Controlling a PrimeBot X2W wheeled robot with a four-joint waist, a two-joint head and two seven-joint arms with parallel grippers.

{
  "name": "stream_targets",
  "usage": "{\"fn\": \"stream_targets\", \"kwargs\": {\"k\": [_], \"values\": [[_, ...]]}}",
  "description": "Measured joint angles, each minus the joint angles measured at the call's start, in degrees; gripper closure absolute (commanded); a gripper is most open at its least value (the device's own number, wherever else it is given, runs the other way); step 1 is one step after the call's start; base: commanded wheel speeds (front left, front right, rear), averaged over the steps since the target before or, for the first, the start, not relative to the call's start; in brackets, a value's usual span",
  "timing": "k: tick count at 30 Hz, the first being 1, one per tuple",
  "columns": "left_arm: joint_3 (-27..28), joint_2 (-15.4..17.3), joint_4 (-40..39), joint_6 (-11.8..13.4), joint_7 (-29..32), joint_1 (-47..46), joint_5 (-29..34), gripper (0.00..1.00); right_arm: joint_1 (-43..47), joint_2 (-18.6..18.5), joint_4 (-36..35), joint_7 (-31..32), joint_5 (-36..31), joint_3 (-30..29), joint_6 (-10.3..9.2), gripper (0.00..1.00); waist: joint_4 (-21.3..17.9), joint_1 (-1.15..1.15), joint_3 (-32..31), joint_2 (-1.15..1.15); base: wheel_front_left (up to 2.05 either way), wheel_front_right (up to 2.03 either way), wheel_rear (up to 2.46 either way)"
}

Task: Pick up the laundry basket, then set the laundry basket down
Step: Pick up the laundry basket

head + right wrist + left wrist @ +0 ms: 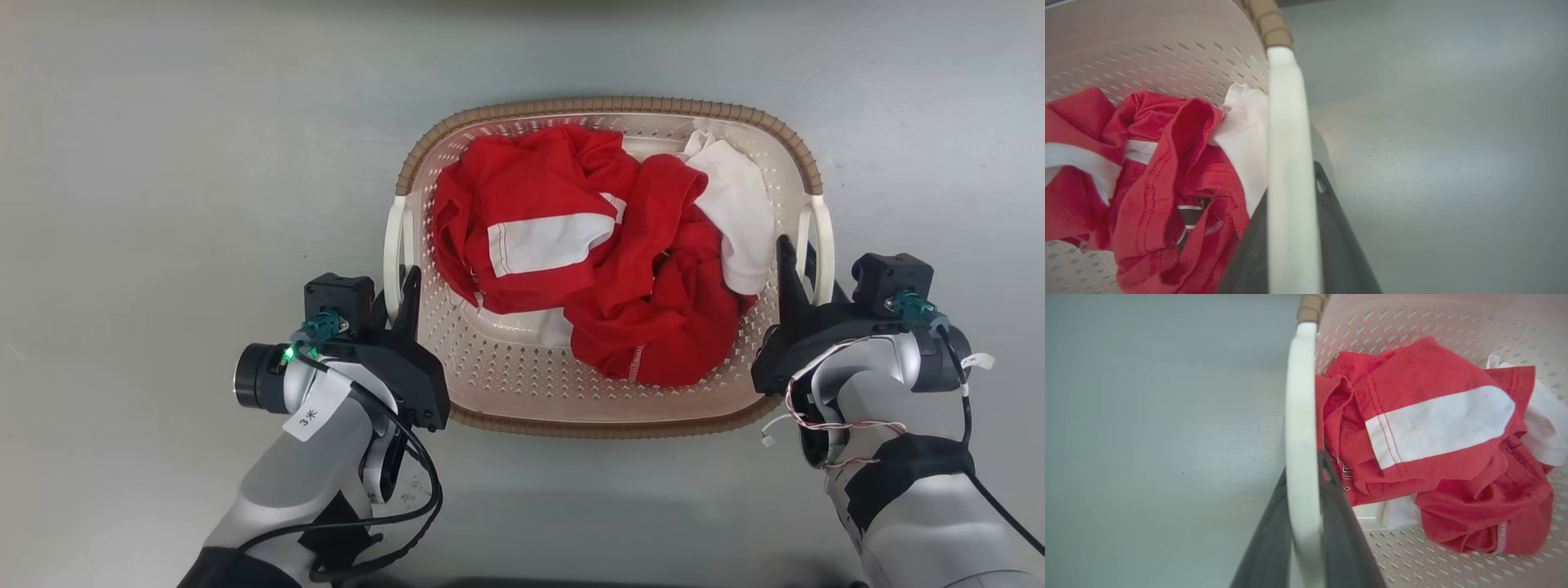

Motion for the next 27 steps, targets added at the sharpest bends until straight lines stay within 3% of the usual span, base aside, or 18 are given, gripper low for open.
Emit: {"fn": "stream_targets", "kwargs": {"k": [15, 27], "values": [[-2.41, -0.01, 2.57, 0.49, 0.08, -0.04, -1.76, 1.0, 0.17, 0.03, 1.68, 0.05, 4.16, 3.94, -0.57, 1.0, 0.2, 0.0, -4.98, 0.0, 0.0, 0.0, 0.0], [-4.32, -0.23, 5.6, 0.43, 0.09, 0.82, -4.26, 1.0, 1.73, 0.08, 3.57, 0.05, 8.9, 9.21, -1.51, 1.0, 0.26, -0.01, -12.41, 0.0, 0.0, 0.0, 0.0]]}}
